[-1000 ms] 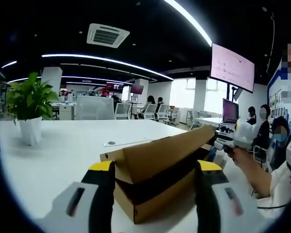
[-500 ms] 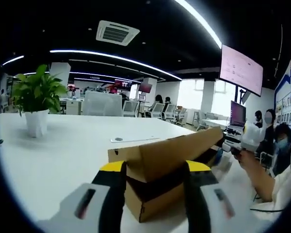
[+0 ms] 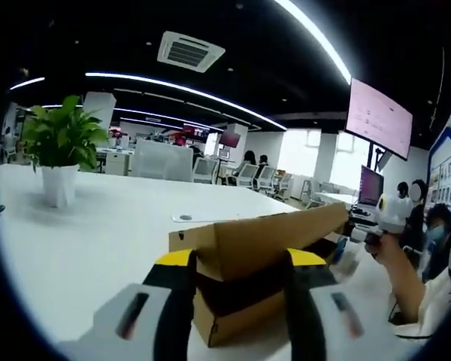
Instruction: Operate the shoe box by opening the lid, removing the specified soft item, and placing it in the target area until the item is outside and the box remains undamaged.
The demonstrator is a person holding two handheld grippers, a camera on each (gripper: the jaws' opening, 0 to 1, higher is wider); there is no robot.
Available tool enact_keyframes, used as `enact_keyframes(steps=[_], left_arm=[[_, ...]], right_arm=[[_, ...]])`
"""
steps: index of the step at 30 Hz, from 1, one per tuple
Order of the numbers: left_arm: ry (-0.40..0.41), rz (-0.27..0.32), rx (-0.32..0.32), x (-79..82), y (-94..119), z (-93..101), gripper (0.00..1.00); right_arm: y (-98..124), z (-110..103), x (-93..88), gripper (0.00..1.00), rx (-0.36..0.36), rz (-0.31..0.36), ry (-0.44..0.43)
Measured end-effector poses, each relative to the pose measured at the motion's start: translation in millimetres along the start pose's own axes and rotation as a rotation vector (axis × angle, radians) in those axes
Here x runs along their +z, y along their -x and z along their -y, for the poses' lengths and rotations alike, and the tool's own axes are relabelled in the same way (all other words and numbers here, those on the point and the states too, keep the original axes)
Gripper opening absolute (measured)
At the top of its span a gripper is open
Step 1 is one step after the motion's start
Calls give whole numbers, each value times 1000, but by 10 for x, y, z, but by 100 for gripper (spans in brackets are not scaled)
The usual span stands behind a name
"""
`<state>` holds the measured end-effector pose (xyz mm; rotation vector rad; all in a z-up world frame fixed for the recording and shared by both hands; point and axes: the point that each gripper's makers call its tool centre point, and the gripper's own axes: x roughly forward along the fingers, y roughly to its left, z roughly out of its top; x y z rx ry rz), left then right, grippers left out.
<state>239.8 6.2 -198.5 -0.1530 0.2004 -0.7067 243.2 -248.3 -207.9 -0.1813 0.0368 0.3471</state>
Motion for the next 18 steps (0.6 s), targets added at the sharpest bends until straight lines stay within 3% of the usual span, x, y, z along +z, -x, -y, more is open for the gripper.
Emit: enact_keyframes(steps=[3, 6, 8, 18], left_arm=[[-20, -16, 9, -43, -7, -10, 47], [-11, 3, 13, -26, 8, -30, 47], [7, 11, 15, -5, 22, -59, 48], [3, 23, 20, -18, 42, -85, 48]], right_arm=[[-28, -106, -41, 36, 49, -25, 25], [-22, -115, -31, 37, 52, -23, 30], [0, -190, 1, 41, 109, -10, -8], [42, -364, 29, 62, 222, 8, -80]])
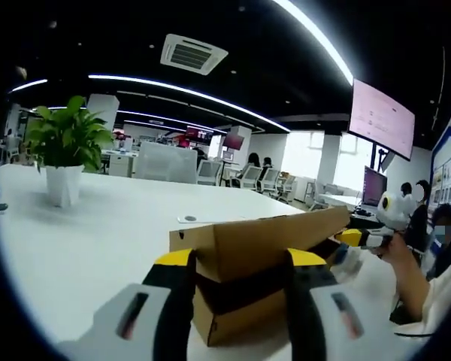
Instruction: Operate the shoe box by opening the lid, removing the specified soft item, and placing it in the target area until the item is outside and the box remains undamaged.
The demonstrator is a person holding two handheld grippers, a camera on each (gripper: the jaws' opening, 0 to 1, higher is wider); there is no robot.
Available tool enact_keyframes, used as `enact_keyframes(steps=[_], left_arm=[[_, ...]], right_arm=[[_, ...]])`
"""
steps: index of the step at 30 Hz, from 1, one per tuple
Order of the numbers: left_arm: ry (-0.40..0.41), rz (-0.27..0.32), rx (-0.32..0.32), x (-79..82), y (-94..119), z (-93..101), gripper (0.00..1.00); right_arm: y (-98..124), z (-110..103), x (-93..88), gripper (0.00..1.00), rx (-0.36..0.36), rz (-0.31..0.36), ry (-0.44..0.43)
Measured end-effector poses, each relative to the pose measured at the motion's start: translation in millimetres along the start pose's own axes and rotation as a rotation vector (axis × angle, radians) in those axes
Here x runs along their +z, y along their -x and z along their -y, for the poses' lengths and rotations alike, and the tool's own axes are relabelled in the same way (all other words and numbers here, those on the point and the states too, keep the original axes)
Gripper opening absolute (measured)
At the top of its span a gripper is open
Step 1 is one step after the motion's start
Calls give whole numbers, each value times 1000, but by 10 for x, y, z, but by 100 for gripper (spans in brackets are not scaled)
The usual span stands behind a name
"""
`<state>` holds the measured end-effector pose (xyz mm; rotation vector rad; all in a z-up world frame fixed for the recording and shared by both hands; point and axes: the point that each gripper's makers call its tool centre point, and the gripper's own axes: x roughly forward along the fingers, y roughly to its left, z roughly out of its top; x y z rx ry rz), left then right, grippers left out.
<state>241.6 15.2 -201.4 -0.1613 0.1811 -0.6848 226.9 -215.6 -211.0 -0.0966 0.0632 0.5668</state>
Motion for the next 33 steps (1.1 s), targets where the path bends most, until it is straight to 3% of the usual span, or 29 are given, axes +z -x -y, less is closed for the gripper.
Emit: enact_keyframes(steps=[6, 9, 11, 13, 14, 23, 28, 33], left_arm=[[-10, -8, 12, -58, 3, -20, 48], [-13, -15, 17, -121, -1, -48, 47], [-5, -28, 16, -163, -3, -59, 47], [-11, -18, 9, -176, 9, -44, 46], [-5, -6, 2, -158, 14, -32, 46], [-21, -23, 19, -247, 3, -47, 46], [-40, -26, 26, -307, 3, -53, 47], [-42, 3, 38, -335, 24, -86, 48]], right_arm=[[12, -84, -31, 70, 60, 5, -45], [20, -104, -25, 71, 95, 22, -162], [25, -54, -49, 68, 85, 14, -234], [43, 76, -46, 58, 20, 41, -270], [47, 31, -43, 58, 51, 52, -243], [26, -39, -125, 60, 45, 30, -154], [2, -78, -253, 62, 54, -22, -10], [-20, -111, -237, 62, 49, -13, -26]])
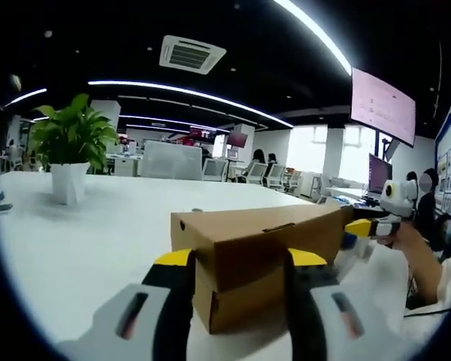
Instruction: Operate the shoe box by opening the lid, removing the specified soft item, and placing it in the target area until the item is outside and the box remains undamaged.
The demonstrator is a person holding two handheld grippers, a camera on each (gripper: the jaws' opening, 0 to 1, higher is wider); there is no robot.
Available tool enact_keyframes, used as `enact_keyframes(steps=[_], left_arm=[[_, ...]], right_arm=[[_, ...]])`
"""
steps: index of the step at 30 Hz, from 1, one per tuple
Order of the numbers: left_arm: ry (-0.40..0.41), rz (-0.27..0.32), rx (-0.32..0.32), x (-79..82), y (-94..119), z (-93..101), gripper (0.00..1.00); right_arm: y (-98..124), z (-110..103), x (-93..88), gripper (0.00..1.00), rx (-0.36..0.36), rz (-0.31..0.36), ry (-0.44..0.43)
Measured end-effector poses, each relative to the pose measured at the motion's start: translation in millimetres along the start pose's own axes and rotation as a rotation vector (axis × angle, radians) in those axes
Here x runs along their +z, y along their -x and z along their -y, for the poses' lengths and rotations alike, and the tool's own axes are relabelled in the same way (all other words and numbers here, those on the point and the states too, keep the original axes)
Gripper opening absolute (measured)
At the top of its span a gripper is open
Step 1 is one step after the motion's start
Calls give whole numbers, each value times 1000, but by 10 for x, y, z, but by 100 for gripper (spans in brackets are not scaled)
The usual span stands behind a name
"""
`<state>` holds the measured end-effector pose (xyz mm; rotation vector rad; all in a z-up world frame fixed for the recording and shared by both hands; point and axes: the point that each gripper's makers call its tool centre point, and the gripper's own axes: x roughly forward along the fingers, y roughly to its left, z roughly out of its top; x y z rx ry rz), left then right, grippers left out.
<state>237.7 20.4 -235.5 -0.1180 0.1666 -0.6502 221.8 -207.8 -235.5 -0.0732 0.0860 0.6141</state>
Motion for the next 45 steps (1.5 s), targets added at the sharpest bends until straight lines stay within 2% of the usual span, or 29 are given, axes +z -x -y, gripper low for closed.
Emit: enact_keyframes(steps=[5, 11, 19, 23, 25, 28, 31, 35, 37, 40, 45], left_arm=[[0, -5, -3, -20, 9, -9, 48], [-6, 34, -2, -41, -4, -19, 48], [-43, 24, -14, -105, -75, -26, 49], [-43, 14, -12, -167, -96, -1, 56], [-97, -5, -17, -183, -98, 23, 58], [-113, 7, -1, -163, -89, 0, 55], [-28, 67, -8, -79, -61, -22, 54], [-56, 48, -14, -118, -55, -39, 52], [-64, 41, -8, -147, -63, -43, 52], [-107, 35, 0, -176, -63, -39, 52], [-95, 45, -33, -139, 0, -61, 50]], right_arm=[[-4, -6, -37, 62, 3, 10, 15], [-10, -8, -37, 62, -7, 2, 24], [-3, 14, -141, 62, -34, -11, 50], [2, -8, -183, 61, -40, -56, 85], [3, -5, -179, 61, -42, -54, 84], [5, -11, -166, 61, -40, -48, 74], [16, -27, -127, 61, -39, -30, 59], [27, -40, -144, 60, -55, -17, 71], [3, -52, -201, 60, -64, -40, 96], [19, -45, -199, 59, -62, -40, 106], [89, -60, -190, 56, -56, -40, 160]])
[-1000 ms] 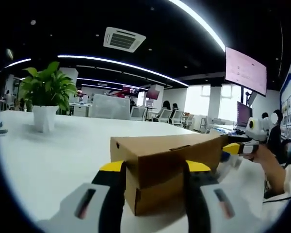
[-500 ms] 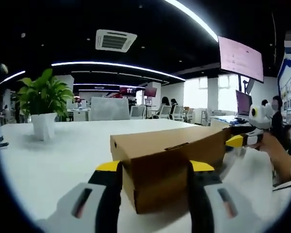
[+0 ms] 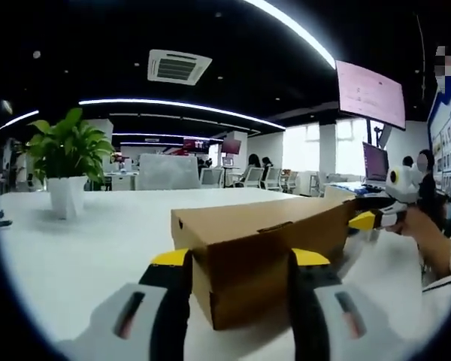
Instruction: Operate the shoe box by opening the lid, removing the specified soft item, and placing it in the target area until the item is outside and the box remains undamaged.
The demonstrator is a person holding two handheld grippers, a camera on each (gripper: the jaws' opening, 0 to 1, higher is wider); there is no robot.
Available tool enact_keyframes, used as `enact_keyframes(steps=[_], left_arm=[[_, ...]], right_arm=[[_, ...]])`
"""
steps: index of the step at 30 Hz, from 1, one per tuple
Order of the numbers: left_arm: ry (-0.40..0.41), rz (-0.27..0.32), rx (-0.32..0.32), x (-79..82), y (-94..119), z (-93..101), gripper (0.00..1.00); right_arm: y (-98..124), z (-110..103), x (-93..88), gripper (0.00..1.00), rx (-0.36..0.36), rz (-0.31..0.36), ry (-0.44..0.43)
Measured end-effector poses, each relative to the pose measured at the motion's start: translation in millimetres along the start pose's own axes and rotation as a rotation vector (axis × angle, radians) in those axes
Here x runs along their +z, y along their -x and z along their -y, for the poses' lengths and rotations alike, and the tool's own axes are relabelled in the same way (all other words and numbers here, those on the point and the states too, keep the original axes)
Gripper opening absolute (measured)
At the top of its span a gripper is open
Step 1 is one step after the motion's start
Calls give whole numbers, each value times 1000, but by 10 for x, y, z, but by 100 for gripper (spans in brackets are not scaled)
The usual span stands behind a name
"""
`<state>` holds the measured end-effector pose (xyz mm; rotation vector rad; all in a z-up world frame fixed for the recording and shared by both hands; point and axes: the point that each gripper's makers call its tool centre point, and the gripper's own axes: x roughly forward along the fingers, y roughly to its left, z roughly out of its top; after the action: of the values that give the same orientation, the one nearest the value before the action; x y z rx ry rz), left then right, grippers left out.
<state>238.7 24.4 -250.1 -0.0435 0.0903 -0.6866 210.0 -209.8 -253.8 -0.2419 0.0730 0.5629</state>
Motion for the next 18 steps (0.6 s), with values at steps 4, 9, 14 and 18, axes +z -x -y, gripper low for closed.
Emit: enact_keyframes(steps=[4, 9, 14, 18], left_arm=[[-35, 14, -6, 84, 50, -3, 49], [-97, 6, -23, 138, 88, 21, 52], [-227, -16, -15, 114, 111, 18, 63], [-482, 106, 2, 292, 130, 96, 67]], right_arm=[[27, -14, 35, 56, 9, 10, 21], [31, -4, 42, 55, 5, 25, 126], [67, 0, 61, 56, 19, 28, 141], [87, 34, 83, 58, -17, 22, 315]])
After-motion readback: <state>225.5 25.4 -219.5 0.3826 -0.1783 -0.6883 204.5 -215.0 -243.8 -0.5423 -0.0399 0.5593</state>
